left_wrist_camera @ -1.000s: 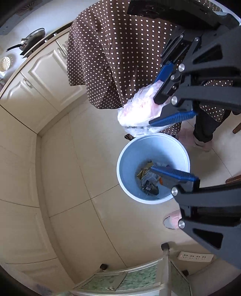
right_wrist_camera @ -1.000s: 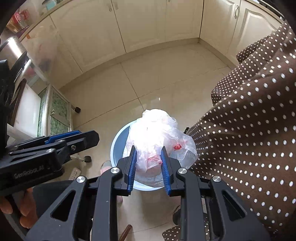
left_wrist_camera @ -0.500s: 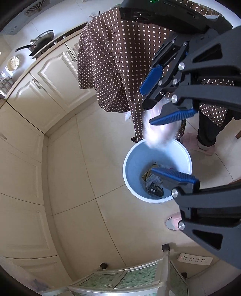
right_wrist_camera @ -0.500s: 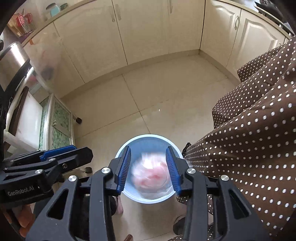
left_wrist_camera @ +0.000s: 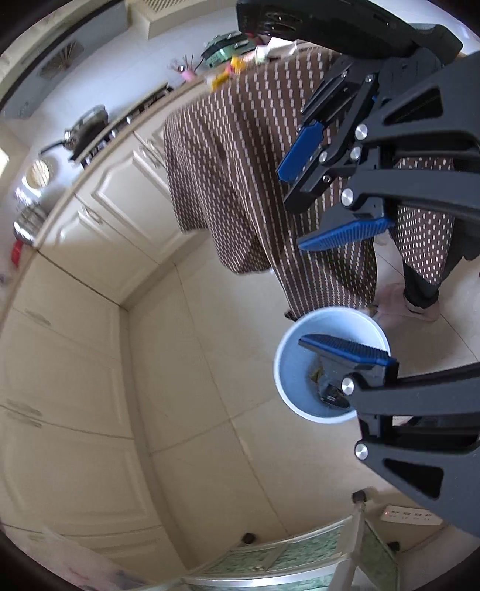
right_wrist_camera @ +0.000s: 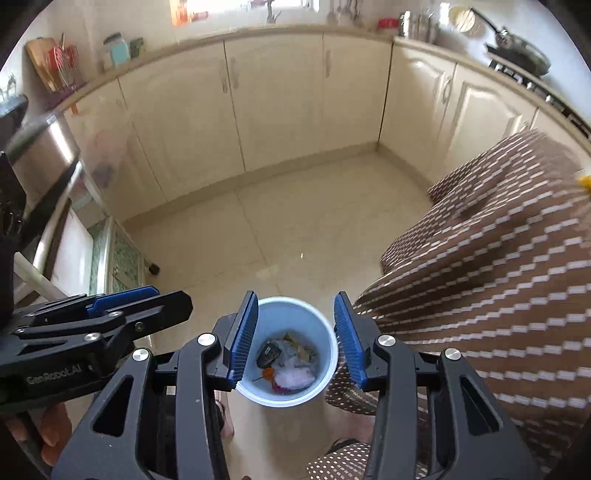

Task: Collect trash
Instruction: 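Grasp the dark snack bag with the right tool while the left grasps a wrapper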

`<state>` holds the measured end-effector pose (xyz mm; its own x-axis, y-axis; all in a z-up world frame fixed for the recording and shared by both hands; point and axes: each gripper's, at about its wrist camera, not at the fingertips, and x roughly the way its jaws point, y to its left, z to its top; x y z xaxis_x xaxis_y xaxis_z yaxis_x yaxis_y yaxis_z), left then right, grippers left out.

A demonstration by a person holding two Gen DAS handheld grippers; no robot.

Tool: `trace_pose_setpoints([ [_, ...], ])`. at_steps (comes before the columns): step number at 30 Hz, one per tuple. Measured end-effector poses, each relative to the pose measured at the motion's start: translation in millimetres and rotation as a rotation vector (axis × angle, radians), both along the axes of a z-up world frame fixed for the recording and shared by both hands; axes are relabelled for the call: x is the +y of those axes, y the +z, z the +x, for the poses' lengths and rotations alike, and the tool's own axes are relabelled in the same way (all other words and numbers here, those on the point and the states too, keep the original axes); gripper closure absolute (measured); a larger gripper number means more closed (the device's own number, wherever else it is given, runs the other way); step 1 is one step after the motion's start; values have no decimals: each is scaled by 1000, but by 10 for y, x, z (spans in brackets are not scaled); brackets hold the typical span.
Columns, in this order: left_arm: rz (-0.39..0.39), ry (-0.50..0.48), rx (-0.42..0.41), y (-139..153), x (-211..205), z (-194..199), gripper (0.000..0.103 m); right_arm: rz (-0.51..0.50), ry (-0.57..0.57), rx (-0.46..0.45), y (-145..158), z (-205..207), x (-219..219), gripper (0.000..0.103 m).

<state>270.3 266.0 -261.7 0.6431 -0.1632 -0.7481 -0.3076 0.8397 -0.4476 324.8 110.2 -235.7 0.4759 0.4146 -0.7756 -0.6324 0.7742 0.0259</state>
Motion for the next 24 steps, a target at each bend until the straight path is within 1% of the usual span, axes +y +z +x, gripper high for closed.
trace_pose_setpoints([
  [3,26,-25,-65,328,-173,-62,56,27,-12,-54,296,-102,-186,62],
  [5,35,-44,-104,510,-284,-97,54,51,-20,-102,526,-192,-348,61],
  [7,47,-73,-153,714,-443,-138,53,78,-43,-158,756,-282,-567,58],
  [10,64,-128,-215,983,-738,-161,51,103,-90,-227,1009,-376,-900,56],
  [12,84,-170,-240,1115,-954,-127,50,113,-121,-248,1109,-405,-1115,56],
  [16,114,-258,-259,1277,-1432,21,49,139,-223,-280,1261,-344,-1703,55],
  [18,126,-292,-265,1330,-1623,93,49,147,-271,-286,1291,-296,-1970,55],
  [21,155,-353,-271,1411,-2001,306,49,155,-346,-290,1325,-224,-2371,55],
  [24,176,-390,-275,1468,-2255,484,47,166,-409,-279,1335,-83,-2742,53],
])
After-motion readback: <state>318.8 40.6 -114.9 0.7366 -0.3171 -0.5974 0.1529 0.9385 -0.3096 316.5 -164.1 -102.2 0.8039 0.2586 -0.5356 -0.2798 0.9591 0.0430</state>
